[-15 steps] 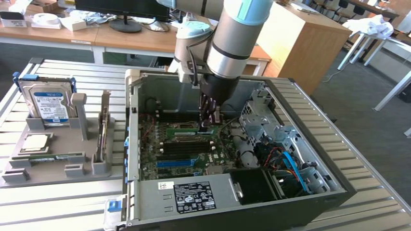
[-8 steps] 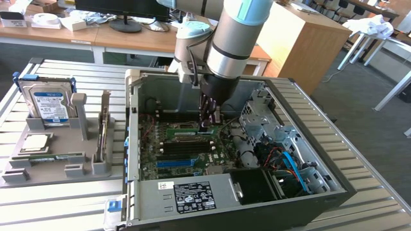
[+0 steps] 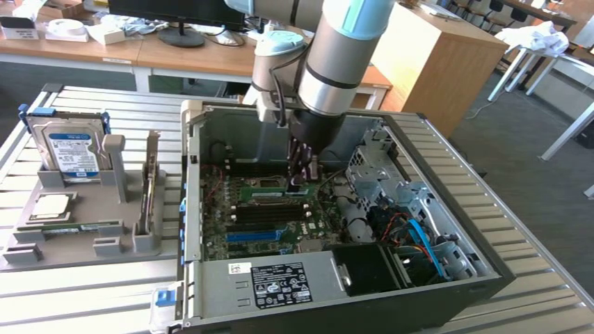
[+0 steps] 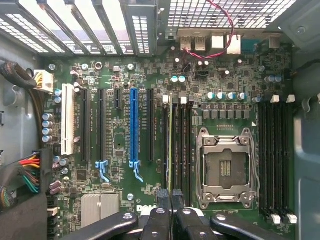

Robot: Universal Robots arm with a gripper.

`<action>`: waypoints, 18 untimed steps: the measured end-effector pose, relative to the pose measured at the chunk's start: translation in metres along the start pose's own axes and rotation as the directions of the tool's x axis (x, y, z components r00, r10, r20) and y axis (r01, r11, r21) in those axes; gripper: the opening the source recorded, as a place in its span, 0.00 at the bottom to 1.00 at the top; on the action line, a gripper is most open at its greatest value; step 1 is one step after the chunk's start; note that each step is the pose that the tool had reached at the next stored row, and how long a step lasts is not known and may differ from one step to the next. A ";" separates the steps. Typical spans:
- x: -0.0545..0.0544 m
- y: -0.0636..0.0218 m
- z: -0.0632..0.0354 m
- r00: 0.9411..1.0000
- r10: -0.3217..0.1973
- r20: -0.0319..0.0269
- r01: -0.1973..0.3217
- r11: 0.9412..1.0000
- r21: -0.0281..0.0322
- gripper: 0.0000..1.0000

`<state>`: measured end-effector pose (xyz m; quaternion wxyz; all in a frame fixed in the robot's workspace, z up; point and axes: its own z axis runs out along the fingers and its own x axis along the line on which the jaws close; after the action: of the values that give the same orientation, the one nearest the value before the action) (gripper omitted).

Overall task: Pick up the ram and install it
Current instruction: 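Insert the ram into the slot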

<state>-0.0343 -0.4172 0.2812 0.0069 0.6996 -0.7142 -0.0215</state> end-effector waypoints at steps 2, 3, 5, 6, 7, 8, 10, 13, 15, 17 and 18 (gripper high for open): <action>0.000 -0.0001 0.0025 1.000 0.000 0.000 0.000 1.000 0.000 0.12; 0.000 -0.0002 0.0036 1.000 0.000 0.000 0.000 1.000 0.000 0.12; 0.000 -0.0002 0.0056 1.000 0.000 0.000 0.000 1.000 0.000 0.12; 0.000 -0.0003 0.0066 1.000 0.000 0.000 0.000 1.000 0.000 0.12; 0.000 -0.0003 0.0075 1.000 0.000 0.000 0.000 1.000 0.000 0.12; 0.000 -0.0004 0.0083 1.000 0.000 0.000 0.000 1.000 0.000 0.12; 0.000 -0.0004 0.0102 1.000 0.000 0.000 0.000 1.000 0.000 0.12; 0.000 -0.0005 0.0134 1.000 0.000 0.000 0.000 1.000 0.000 0.12; 0.000 -0.0006 0.0153 1.000 0.000 0.000 0.000 1.000 0.000 0.12; 0.000 -0.0007 0.0170 1.000 0.000 0.000 0.000 1.000 0.000 0.12; 0.000 -0.0007 0.0177 1.000 0.000 0.000 0.000 1.000 0.000 0.12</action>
<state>-0.0343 -0.4172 0.2635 0.0069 0.6996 -0.7141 -0.0214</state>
